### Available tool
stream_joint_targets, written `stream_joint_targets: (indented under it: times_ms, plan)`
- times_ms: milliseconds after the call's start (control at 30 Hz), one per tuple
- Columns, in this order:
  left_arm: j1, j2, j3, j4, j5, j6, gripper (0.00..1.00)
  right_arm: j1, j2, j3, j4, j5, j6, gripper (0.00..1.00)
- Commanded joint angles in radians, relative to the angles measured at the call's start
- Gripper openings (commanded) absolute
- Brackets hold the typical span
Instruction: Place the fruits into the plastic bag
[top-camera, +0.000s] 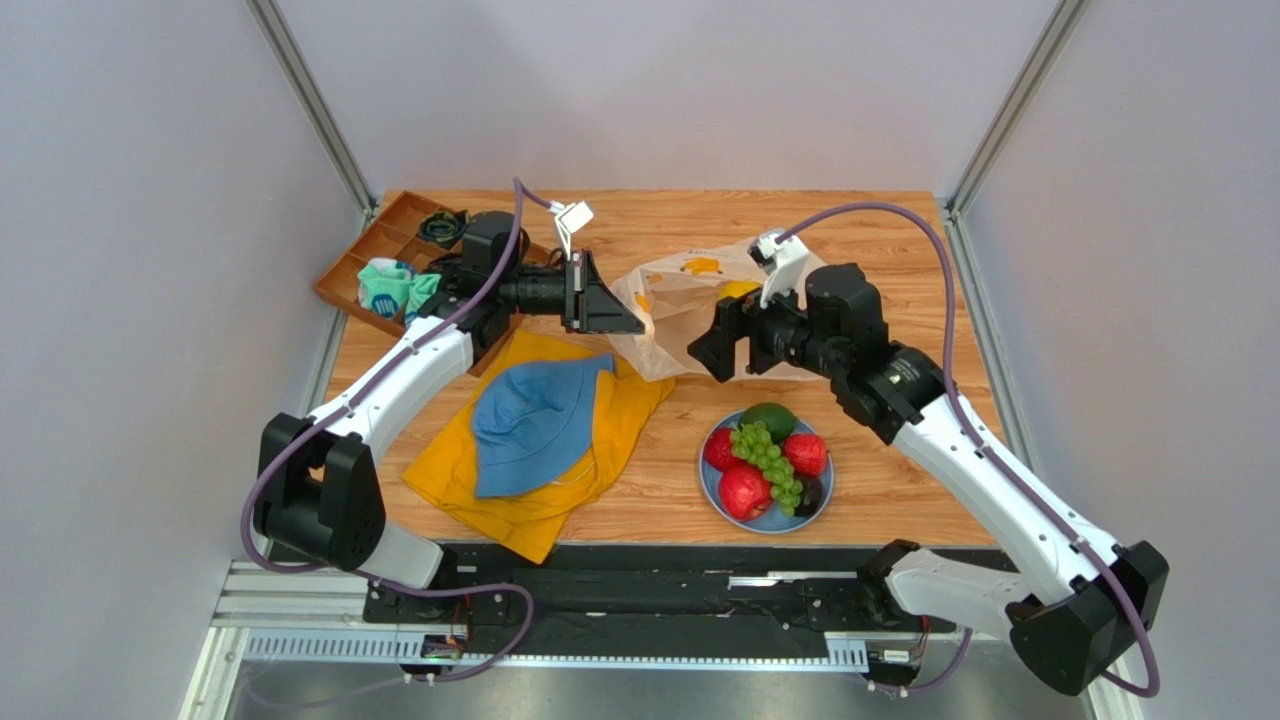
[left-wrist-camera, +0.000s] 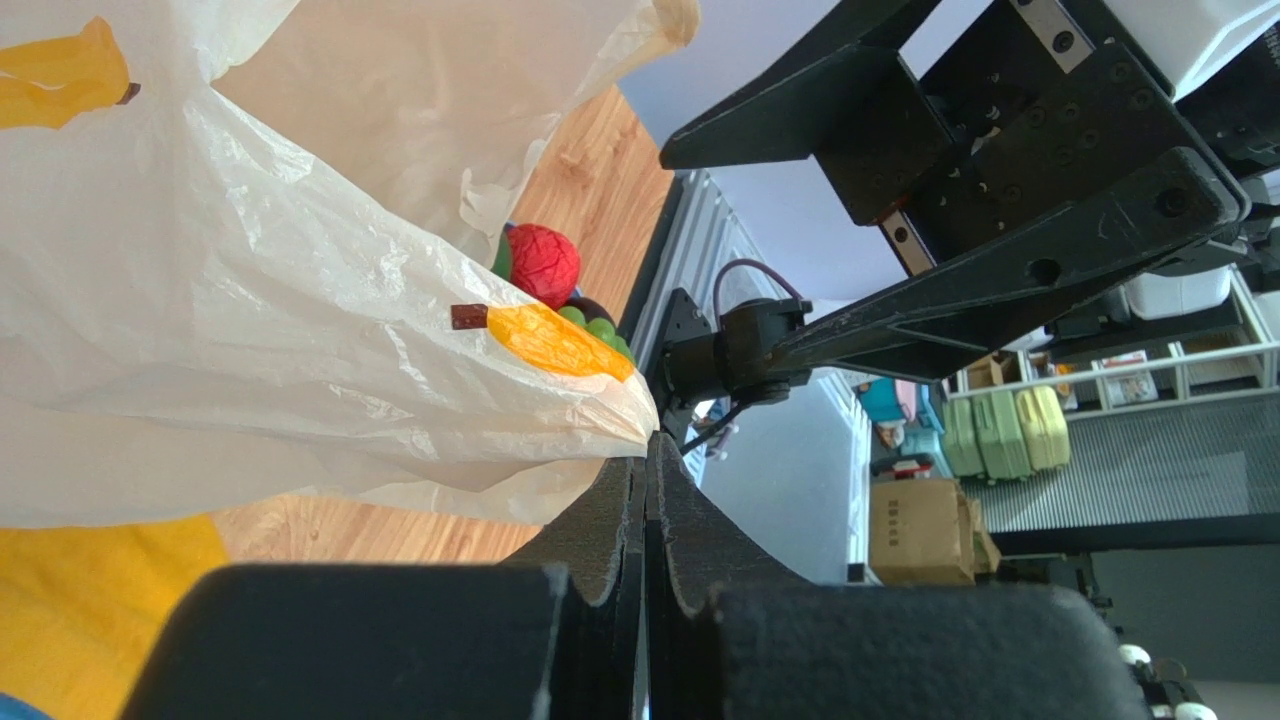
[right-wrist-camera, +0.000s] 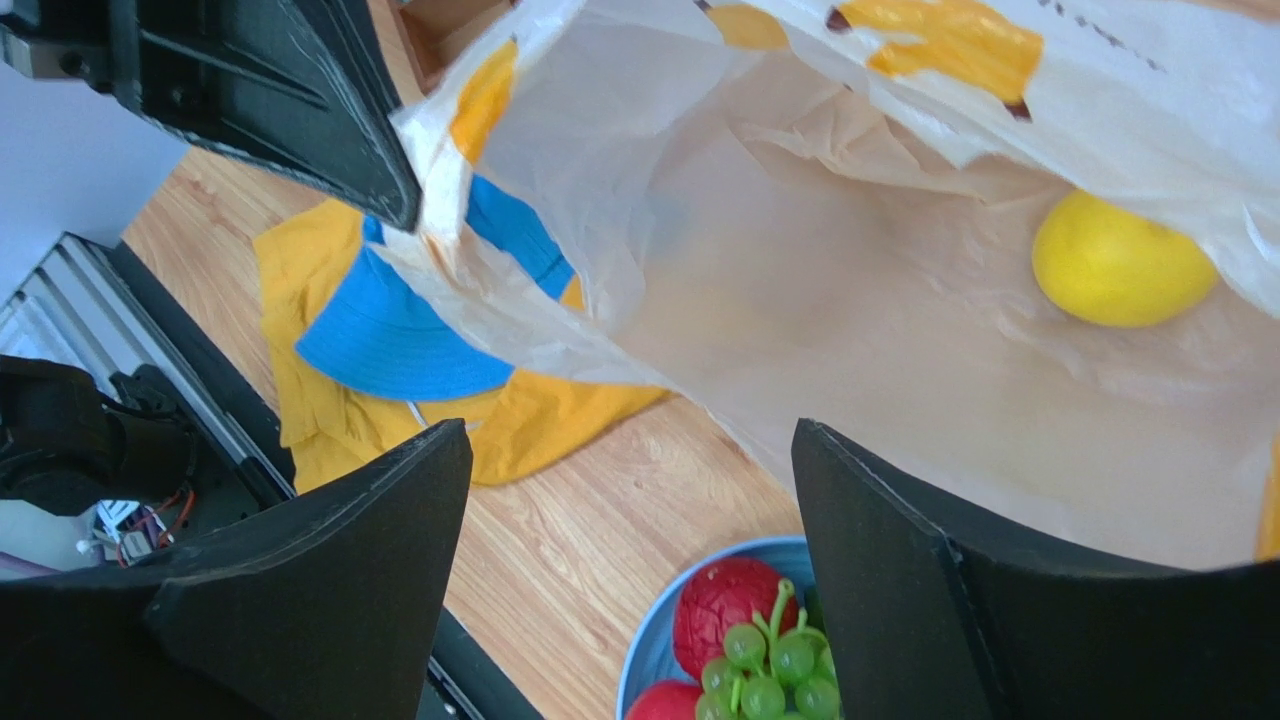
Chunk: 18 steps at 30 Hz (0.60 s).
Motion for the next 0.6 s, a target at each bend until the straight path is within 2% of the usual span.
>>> stream_joint_targets:
  times_ms: [0, 167, 200, 233, 300, 433, 567]
  plan:
    - [0.008, -0.005, 0.037, -0.018, -0.003, 0.042, 0.00, -0.002, -0.030, 0.023, -0.215, 0.100, -0.002, 0.80]
    - [0.011, -0.005, 0.041, -0.030, -0.005, 0.051, 0.00, -0.002, -0.062, 0.021, -0.397, 0.221, 0.033, 0.74]
    - [0.011, -0.003, 0.043, -0.030, -0.005, 0.051, 0.00, -0.003, -0.063, 0.027, -0.468, 0.299, 0.044, 0.71]
    - [0.012, -0.005, 0.041, -0.032, -0.003, 0.051, 0.00, -0.002, -0.063, 0.027, -0.496, 0.315, 0.054, 0.70]
    - [0.012, -0.003, 0.043, -0.035, -0.001, 0.051, 0.00, -0.002, -0.069, 0.006, -0.539, 0.300, 0.064, 0.67]
    - [0.014, -0.003, 0.043, -0.033, -0.001, 0.051, 0.00, -0.002, -0.089, -0.067, -0.516, 0.207, 0.099, 0.61]
    - [0.014, -0.002, 0.043, -0.033, 0.000, 0.048, 0.00, -0.005, -0.086, -0.112, -0.516, 0.190, 0.122, 0.53]
